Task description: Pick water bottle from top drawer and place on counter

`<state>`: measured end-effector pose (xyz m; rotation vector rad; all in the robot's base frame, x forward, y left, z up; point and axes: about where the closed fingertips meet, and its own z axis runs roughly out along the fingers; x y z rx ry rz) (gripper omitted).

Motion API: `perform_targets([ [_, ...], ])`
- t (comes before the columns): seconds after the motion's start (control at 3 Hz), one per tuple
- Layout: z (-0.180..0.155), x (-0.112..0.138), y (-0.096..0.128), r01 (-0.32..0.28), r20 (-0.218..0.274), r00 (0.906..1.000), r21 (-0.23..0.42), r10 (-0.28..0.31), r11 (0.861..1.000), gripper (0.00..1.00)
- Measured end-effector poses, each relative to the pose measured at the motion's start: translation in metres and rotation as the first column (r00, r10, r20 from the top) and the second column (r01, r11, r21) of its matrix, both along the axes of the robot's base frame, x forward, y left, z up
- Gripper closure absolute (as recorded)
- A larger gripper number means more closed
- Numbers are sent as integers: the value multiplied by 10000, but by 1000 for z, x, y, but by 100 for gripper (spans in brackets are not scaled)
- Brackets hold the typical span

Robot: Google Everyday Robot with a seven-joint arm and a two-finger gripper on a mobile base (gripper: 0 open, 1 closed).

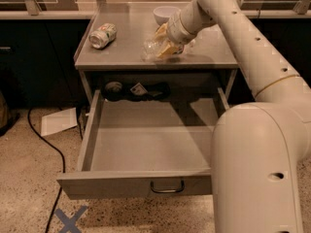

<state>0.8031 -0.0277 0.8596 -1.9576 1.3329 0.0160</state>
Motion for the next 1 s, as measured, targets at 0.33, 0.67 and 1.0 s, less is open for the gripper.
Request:
perform_targets([
  [0.33,-17,-2,5,-68,-467,9989,98,73,9999,100],
  [0.67,-18,-2,5,-72,-475,9988,98,77,9999,81],
  [1.0,-18,-2,5,-72,-476,9988,98,77,9999,58],
])
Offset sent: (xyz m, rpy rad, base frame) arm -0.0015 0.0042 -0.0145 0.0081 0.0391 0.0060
